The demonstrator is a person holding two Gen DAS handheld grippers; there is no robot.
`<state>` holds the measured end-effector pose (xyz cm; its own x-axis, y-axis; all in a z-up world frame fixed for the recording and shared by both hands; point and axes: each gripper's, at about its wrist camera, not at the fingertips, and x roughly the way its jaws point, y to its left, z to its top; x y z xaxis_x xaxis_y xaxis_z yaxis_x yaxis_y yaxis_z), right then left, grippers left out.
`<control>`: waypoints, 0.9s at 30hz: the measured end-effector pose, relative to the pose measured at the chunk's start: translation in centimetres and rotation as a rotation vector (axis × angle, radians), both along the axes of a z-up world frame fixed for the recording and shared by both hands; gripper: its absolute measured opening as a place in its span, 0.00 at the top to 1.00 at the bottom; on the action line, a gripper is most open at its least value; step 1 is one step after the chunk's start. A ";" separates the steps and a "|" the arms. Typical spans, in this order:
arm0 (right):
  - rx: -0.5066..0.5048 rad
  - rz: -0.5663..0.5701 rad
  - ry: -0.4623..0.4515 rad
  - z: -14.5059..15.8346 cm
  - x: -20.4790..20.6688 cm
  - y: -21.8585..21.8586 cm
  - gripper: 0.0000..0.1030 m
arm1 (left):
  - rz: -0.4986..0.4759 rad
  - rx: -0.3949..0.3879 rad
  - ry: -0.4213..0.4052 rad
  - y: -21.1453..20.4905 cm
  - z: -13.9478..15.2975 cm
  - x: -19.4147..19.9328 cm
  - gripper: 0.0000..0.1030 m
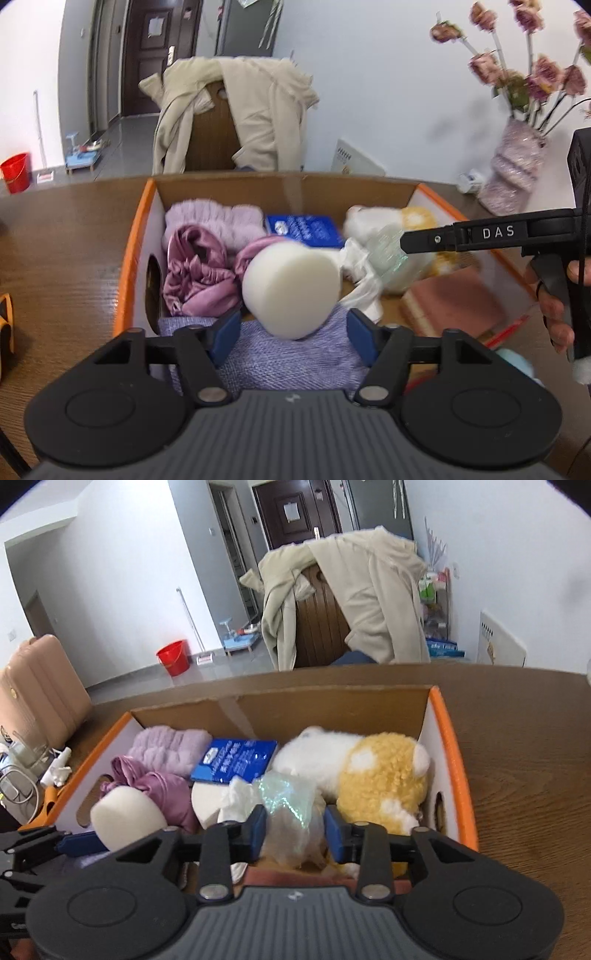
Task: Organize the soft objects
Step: 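Carry the plastic bag and round sponge into the box and release both, then grasp the light-blue fluffy ball with the left gripper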
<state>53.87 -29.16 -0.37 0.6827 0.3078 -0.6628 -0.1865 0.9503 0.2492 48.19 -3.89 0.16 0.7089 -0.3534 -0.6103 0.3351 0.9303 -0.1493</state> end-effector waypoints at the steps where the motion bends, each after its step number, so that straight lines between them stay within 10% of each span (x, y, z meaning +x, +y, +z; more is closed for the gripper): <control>1: -0.005 -0.003 -0.016 0.6 -0.4 -0.1 0.52 | 0.011 0.004 -0.012 0.1 0.5 -0.3 0.31; 16: -0.068 -0.008 -0.265 12.7 -12.6 -1.5 0.34 | 0.145 -0.038 -0.256 3.7 11.9 -10.3 0.22; 27: -0.093 -0.003 -0.454 12.9 -26.1 -1.4 0.15 | 0.303 -0.020 -0.439 2.7 10.9 -24.4 0.00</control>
<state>27.79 -30.59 12.53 0.9109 0.2592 -0.3210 -0.2547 0.9654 0.0568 23.84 -1.19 11.10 0.9682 -0.1017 -0.2284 0.0868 0.9935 -0.0741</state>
